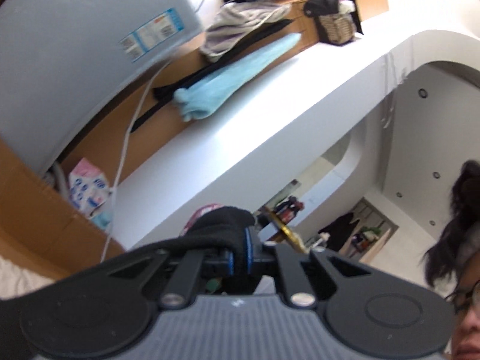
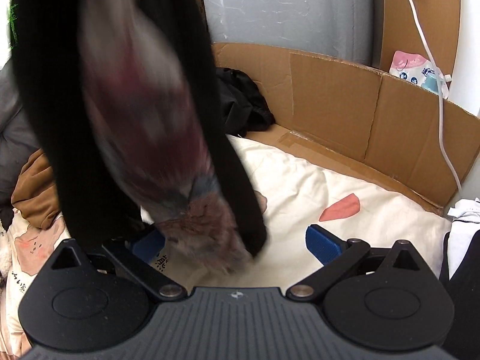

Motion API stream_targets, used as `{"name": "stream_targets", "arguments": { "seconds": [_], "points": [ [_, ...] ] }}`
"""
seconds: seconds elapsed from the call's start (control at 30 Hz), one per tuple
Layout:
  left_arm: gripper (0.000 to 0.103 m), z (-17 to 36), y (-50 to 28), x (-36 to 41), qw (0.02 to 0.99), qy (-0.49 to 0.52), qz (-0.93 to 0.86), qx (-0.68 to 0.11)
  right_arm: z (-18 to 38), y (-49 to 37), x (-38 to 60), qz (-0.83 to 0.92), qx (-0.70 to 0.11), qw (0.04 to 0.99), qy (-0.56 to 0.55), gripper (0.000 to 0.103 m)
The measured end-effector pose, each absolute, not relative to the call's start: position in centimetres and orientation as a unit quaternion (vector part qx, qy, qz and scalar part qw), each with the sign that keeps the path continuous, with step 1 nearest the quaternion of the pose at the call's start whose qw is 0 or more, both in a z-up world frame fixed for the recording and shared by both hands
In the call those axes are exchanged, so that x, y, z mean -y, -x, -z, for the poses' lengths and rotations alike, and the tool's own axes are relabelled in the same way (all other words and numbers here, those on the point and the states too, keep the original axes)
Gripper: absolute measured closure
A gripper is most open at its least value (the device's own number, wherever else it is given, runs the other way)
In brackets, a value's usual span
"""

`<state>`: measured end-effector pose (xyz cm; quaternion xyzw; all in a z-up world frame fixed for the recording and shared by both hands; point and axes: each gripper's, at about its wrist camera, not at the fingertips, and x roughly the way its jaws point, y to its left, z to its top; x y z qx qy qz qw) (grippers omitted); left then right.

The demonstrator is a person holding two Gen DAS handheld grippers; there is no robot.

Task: Fold clothes
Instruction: 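Lift the black shorts high with the left gripper, shaking them out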

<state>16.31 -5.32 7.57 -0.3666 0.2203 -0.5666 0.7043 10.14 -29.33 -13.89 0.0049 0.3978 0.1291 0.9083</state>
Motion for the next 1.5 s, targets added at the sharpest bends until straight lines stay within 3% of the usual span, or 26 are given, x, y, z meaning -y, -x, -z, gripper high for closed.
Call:
{"name": "stream_targets", "arguments": {
  "seconds": [0.03,0.1,0.17,0.23,0.6,0.93,1.2,1.5],
  "points": [
    [0.095,-8.3,-16.3,5.3,0.704,0.368,0.569,-0.213,13.8,-10.2,29.5,-0.129,-0.393,0.911,-0.003,0.003],
    [0.095,-10.4,-15.9,4.8,0.707,0.366,0.575,-0.187,13.1,-10.2,30.2,-0.144,-0.373,0.916,0.001,0.035],
    [0.095,-11.7,-15.8,4.0,0.716,0.365,0.569,-0.173,11.8,-10.6,31.4,-0.149,-0.356,0.922,0.001,0.084],
    [0.095,-12.2,-15.9,3.1,0.722,0.373,0.558,-0.166,10.2,-11.0,32.8,-0.141,-0.341,0.929,0.004,0.097],
    [0.095,-15.7,-14.3,-3.5,0.753,0.405,0.508,-0.110,-3.9,-9.6,38.4,-0.056,-0.221,0.971,0.067,0.099],
    [0.095,-20.1,-8.8,-6.5,0.762,0.395,0.509,-0.069,-16.6,-1.7,37.9,-0.024,-0.122,0.983,0.132,0.099],
    [0.095,-20.0,-5.5,-8.1,0.773,0.389,0.494,-0.084,-20.4,4.8,35.2,-0.053,-0.123,0.979,0.156,0.099],
    [0.095,-16.6,-7.3,-9.3,0.780,0.398,0.468,-0.116,-18.4,6.7,32.9,-0.097,-0.178,0.969,0.142,0.099]
  ]
}}
